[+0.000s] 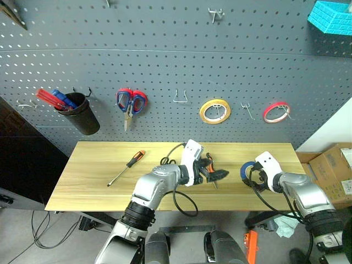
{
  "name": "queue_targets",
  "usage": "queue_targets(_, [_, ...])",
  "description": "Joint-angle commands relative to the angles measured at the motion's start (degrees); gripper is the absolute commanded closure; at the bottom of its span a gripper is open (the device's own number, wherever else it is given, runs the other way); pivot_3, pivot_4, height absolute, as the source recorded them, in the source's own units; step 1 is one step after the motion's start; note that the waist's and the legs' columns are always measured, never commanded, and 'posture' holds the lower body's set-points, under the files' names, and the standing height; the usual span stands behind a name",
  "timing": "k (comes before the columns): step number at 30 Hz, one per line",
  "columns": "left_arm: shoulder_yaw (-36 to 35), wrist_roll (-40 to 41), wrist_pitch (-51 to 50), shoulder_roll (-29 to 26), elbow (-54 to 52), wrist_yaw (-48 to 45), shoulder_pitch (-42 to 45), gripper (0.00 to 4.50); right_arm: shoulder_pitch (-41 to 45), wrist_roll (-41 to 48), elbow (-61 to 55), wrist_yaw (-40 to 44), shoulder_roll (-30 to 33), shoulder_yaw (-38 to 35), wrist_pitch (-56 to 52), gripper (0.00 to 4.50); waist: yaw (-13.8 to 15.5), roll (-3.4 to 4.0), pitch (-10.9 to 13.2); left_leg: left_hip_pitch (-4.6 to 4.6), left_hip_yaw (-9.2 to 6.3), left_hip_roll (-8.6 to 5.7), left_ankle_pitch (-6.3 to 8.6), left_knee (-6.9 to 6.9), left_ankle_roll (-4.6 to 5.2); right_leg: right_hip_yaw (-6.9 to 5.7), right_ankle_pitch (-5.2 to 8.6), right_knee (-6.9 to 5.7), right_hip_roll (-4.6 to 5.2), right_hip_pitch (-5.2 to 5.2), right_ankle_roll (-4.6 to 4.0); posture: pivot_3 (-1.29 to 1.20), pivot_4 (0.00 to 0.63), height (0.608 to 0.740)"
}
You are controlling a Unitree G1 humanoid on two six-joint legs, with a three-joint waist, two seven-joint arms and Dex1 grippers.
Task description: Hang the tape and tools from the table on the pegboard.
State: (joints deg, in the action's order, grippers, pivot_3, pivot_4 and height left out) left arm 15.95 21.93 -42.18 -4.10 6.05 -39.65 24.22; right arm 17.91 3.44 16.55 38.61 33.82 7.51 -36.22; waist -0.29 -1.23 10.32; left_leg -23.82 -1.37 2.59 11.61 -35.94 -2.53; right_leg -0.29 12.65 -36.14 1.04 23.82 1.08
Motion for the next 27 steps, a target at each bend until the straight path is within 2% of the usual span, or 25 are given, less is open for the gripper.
queue_targets(1, [1.6,0.1,0.3,1.6,1.8,-1.7,1.4,0.04,3.2,-0.4,3.6,2.0,0.3,0.4,0.9,0.0,0.0,0.08,0.7,-0.02,0.0,0.0,0.01,-0.02,0.02,0.0,0.01,-0.02,0.0,0.02,0.01,0.01,0.235,0.74])
queue_targets(9, [3.0,-2.1,2.2,3.9,8.3,-2.2,2.9,0.04,7.5,-2.3,14.1,4.0,-0.6,3.0,1.3,0.0,0.1,0.05,2.3,-0.21,0.03,-0.02,0.01,-0.05,0.02,0.06,0.0,-0.04,0.01,0.21,0.05,0.03,0.264,0.74])
queue_targets(12, [3.4,-2.2,2.1,3.9,8.7,-3.1,2.6,0.0,8.6,-2.4,17.3,4.0,-1.2,2.6,0.8,0.57,0.1,-0.02,2.5,-0.21,0.04,-0.02,0.01,-0.05,0.02,0.08,-0.01,-0.06,0.01,0.21,0.07,0.04,0.261,0.74])
queue_targets(22, [2.4,-1.7,1.6,3.6,6.6,-3.3,1.4,0.0,8.9,-1.8,17.9,3.6,-1.8,0.1,-1.4,3.94,0.1,-0.05,2.5,-0.18,0.02,-0.02,0.01,-0.07,0.02,0.06,-0.01,-0.14,0.01,0.21,0.08,0.04,0.234,0.74])
queue_targets(27, [2.2,-2.1,2.8,3.6,7.6,-3.6,1.8,0.0,4.2,-3.0,9.6,1.2,-0.8,0.1,-0.8,3.97,0.1,0.0,2.4,-0.17,0.01,-0.02,0.01,-0.09,0.02,0.05,0.0,-0.2,0.01,0.22,0.1,0.03,0.205,0.74])
